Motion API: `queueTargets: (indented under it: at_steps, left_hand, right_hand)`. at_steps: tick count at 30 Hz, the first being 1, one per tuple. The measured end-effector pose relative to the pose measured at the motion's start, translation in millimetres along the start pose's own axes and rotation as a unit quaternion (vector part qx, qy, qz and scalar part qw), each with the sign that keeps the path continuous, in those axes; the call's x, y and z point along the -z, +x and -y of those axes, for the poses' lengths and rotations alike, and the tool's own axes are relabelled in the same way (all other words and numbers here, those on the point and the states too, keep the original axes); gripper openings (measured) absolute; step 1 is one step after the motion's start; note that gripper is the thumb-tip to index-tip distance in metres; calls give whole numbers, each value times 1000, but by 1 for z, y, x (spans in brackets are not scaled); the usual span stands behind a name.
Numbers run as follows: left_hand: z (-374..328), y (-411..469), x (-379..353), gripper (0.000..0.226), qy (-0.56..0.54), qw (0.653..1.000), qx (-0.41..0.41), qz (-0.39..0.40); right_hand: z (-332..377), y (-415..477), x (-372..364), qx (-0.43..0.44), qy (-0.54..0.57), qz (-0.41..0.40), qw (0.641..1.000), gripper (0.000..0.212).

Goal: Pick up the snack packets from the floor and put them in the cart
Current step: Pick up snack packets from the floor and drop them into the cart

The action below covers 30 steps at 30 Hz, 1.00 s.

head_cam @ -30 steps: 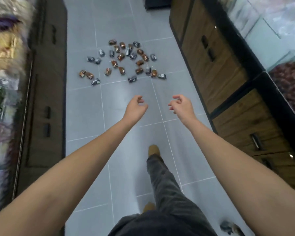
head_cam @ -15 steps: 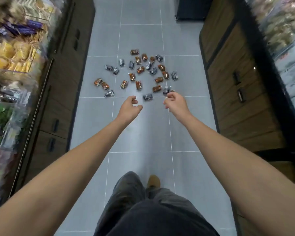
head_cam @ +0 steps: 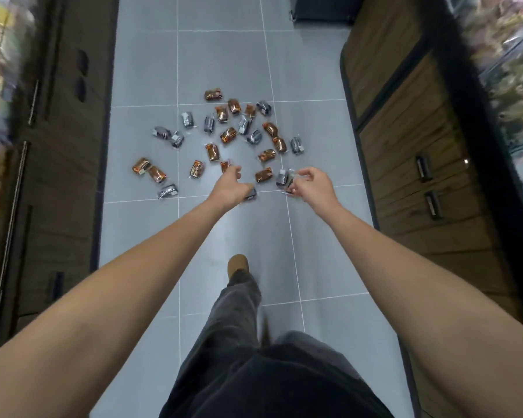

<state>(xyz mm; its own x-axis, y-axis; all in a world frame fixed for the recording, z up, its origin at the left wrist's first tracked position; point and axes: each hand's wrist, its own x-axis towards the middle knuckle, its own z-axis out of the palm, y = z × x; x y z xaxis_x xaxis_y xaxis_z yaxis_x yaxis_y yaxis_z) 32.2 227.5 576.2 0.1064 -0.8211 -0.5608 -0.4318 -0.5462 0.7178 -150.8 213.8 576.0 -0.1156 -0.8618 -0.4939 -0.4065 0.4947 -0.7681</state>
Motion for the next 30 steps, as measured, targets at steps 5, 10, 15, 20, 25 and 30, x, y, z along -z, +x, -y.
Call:
queueTargets:
  at_steps: [5,10,15,20,25,30]
  left_hand:
    - [-36,88,14,61,18,1000,2,14]
    - [-69,156,7,62,81,996,4,36]
    - [-88,229,-20,63,121,991,12,56]
    - [-89,302,-60,64,149,986,33,62]
    - [-62,382,-108,67,178,979,71,72]
    - [-10,461,-160,67,229,967,76,86]
  right_hand:
    - [32,71,1,-33,2,-33,999,15]
    - [42,129,9,-63,-6,-52,997,23]
    - [30,196,15,-107,-28,-51,993,23]
    - [1,277,23,-152,-15,-36,988,28]
    - [-48,354,15,-178,-18,-34,983,28]
    - [-120,433,-14,-198,-55,-15,979,30]
